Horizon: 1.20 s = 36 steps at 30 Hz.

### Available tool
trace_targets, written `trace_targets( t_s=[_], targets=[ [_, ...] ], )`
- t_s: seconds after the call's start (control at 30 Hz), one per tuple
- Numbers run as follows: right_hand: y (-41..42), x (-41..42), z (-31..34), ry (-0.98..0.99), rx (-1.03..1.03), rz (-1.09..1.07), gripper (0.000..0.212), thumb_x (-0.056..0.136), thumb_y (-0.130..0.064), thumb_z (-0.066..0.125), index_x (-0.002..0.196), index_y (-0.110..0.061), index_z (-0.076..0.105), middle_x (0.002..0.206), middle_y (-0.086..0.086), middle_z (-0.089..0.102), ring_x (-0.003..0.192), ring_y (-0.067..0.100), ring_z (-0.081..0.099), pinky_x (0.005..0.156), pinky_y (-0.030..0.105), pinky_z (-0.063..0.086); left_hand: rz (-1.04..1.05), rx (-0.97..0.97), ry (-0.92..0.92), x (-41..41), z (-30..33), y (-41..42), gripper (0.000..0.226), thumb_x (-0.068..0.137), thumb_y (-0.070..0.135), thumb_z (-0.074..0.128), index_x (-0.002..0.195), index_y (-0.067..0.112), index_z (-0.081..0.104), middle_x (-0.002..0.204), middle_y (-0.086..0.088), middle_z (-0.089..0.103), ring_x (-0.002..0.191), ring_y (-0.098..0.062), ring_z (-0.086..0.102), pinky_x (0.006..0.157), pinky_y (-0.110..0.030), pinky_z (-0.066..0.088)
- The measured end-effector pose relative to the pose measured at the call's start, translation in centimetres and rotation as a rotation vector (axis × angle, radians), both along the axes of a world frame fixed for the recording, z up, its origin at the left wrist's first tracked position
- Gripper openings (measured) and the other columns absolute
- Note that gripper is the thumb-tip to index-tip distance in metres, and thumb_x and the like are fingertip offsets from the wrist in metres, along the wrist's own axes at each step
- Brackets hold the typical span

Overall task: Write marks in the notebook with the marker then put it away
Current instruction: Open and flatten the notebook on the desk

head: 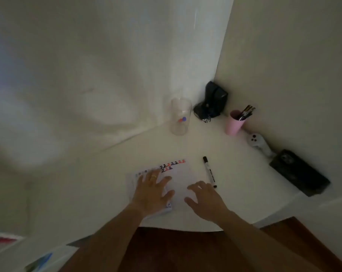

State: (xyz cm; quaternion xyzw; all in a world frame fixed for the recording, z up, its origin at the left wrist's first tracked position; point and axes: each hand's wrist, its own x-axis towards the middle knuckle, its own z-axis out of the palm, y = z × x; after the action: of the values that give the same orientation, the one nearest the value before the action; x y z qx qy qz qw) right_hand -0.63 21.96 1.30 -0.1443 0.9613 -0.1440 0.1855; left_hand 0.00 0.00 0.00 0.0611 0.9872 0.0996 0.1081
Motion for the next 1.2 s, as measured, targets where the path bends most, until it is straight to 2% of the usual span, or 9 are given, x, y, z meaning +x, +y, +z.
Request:
trace_targets(
  t_s=[0.07, 0.13, 0.2, 0.3, 0.47, 0.77, 0.97, 1.03, 1.2],
  targets=[
    [-0.1, -1.0, -2.9, 0.006, 0.060, 0.023, 0.064, 0.093, -0.067, 0.037, 0.148, -0.035, 0.041, 0.158, 0.006, 0.038, 0.142, 0.028, 0.036, 0.114, 0.042, 0.032, -0.004, -0.043, -0.027, -0.5, -2.7, -0.4, 0.069, 0.088, 0.078, 0.024, 0.151, 0.049, 0.027, 0.172, -0.008, 0.005, 0.157, -0.033, 0.003, 0.123, -0.061, 0.009],
    [0.3, -1.3, -5.4, 0.054, 0.101, 0.027, 0.077, 0.086, -0.080, 0.023, 0.150, -0.040, 0.038, 0.163, 0.009, 0.033, 0.147, 0.033, 0.030, 0.118, 0.046, 0.027, -0.020, -0.054, 0.032, -0.4, -5.2, -0.8, 0.075, 0.085, 0.083, 0.022, 0.153, 0.050, 0.023, 0.172, -0.010, -0.003, 0.157, -0.034, -0.004, 0.122, -0.063, 0.006],
    [0.5, -1.0, -7.5, 0.096, 0.103, 0.046, 0.075, 0.087, -0.079, 0.024, 0.150, -0.040, 0.038, 0.163, 0.012, 0.032, 0.146, 0.038, 0.031, 0.118, 0.051, 0.028, -0.030, -0.023, 0.103, -0.2, -7.1, -1.1, 0.074, 0.086, 0.083, 0.026, 0.153, 0.051, 0.026, 0.171, -0.012, 0.001, 0.157, -0.036, -0.001, 0.120, -0.066, 0.008],
    [0.7, -0.3, -9.0, 0.182, 0.111, 0.066, 0.068, 0.096, -0.069, 0.027, 0.156, -0.037, 0.028, 0.166, 0.013, 0.024, 0.149, 0.038, 0.025, 0.120, 0.055, 0.024, -0.045, -0.006, 0.213, 0.1, -8.8, -1.6, 0.070, 0.090, 0.079, 0.032, 0.153, 0.049, 0.030, 0.171, -0.013, 0.009, 0.157, -0.036, 0.003, 0.119, -0.068, 0.011],
    [1.1, -0.3, -10.4, 0.222, 0.117, 0.083, 0.068, 0.097, -0.067, 0.029, 0.158, -0.037, 0.020, 0.168, 0.013, 0.017, 0.152, 0.037, 0.018, 0.121, 0.054, 0.019, -0.029, -0.018, 0.228, -0.1, -9.7, -1.5, 0.070, 0.089, 0.078, 0.035, 0.152, 0.051, 0.029, 0.171, -0.010, 0.007, 0.158, -0.033, 0.001, 0.120, -0.067, 0.008],
    [1.2, -0.3, -11.0, 0.246, 0.099, 0.076, 0.068, 0.097, -0.067, 0.030, 0.157, -0.037, 0.023, 0.167, 0.013, 0.020, 0.151, 0.037, 0.019, 0.120, 0.056, 0.021, -0.037, -0.034, 0.199, -0.1, -9.9, -1.5, 0.070, 0.090, 0.078, 0.031, 0.153, 0.052, 0.024, 0.172, -0.009, 0.003, 0.158, -0.032, -0.003, 0.121, -0.067, 0.007],
    [1.3, 0.3, -12.0, 0.317, 0.053, 0.059, 0.068, 0.096, -0.071, 0.017, 0.158, -0.042, 0.013, 0.169, 0.008, 0.012, 0.153, 0.032, 0.010, 0.124, 0.051, 0.013, -0.042, 0.014, 0.267, 0.2, -11.3, -1.8, 0.068, 0.090, 0.080, 0.025, 0.153, 0.054, 0.020, 0.172, -0.005, 0.004, 0.158, -0.028, -0.004, 0.123, -0.064, 0.006],
    [1.4, 0.4, -12.7, 0.354, 0.042, 0.052, 0.068, 0.096, -0.071, 0.016, 0.157, -0.044, 0.010, 0.169, 0.006, 0.010, 0.153, 0.031, 0.009, 0.124, 0.047, 0.009, -0.046, 0.044, 0.295, 0.3, -11.7, -1.9, 0.067, 0.089, 0.079, 0.024, 0.152, 0.054, 0.022, 0.171, -0.003, 0.006, 0.158, -0.027, -0.001, 0.124, -0.062, 0.006],
    [1.3, 0.5, -13.6, 0.408, 0.031, 0.047, 0.068, 0.092, -0.073, 0.015, 0.155, -0.047, 0.012, 0.168, 0.004, 0.013, 0.151, 0.029, 0.009, 0.124, 0.045, 0.012, -0.025, 0.117, 0.363, 0.7, -12.0, -1.8, 0.068, 0.083, 0.080, 0.028, 0.145, 0.053, 0.035, 0.167, -0.004, 0.021, 0.155, -0.026, 0.014, 0.123, -0.059, 0.012]
  ],
)
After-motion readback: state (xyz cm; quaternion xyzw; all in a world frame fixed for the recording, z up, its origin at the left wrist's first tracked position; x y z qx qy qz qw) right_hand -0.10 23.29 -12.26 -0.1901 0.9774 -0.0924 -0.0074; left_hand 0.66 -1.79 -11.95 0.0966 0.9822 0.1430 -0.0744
